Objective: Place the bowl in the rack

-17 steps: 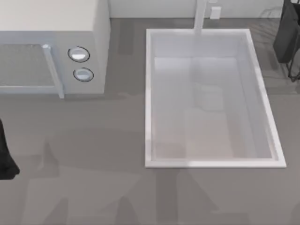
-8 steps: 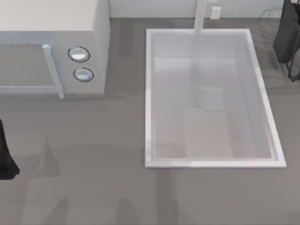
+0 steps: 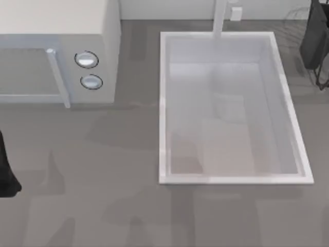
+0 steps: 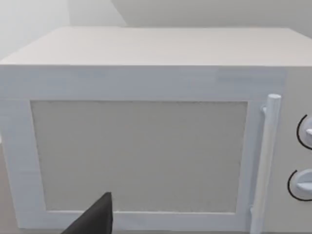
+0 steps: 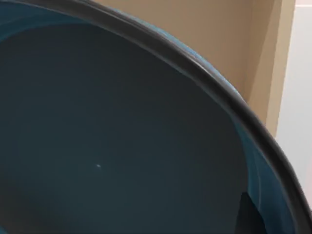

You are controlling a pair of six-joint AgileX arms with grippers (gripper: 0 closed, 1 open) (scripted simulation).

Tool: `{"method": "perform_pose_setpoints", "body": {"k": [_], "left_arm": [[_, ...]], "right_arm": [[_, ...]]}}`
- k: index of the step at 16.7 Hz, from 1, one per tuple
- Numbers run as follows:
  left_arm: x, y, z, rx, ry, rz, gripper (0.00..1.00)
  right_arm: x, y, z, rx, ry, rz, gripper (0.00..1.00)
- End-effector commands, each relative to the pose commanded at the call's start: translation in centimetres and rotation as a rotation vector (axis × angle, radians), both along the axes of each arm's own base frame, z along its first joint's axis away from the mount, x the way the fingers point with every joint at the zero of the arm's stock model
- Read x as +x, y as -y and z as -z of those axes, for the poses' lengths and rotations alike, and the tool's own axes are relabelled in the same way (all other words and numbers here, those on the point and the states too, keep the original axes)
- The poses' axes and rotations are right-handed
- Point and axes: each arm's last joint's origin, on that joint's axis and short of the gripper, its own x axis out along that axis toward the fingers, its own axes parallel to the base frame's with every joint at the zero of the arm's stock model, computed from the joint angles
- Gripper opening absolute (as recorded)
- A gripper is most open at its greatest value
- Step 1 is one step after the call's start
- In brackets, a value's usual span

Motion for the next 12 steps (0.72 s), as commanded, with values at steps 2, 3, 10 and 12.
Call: {"method": "perform_pose_setpoints", "body": {"k": [2, 3, 10, 12], "left_arm": [[0.0, 0.0, 0.0, 0.000, 0.000, 0.000, 1.00], [0.0, 0.0, 0.0, 0.000, 0.000, 0.000, 1.00], [0.0, 0.0, 0.0, 0.000, 0.000, 0.000, 1.00], [0.0, 0.0, 0.0, 0.000, 0.000, 0.000, 1.00]], "right_arm": [[3.5, 0.5, 3.0, -0.003, 0.003, 0.003, 0.00], [5.1, 0.5, 4.7, -0.005, 0.007, 0.004, 0.00], [11.5, -2.1, 14.7, -0.008, 0.014, 0.011, 0.00], [11.8, -2.6, 15.6, -0.006, 0.010, 0.011, 0.00]]}}
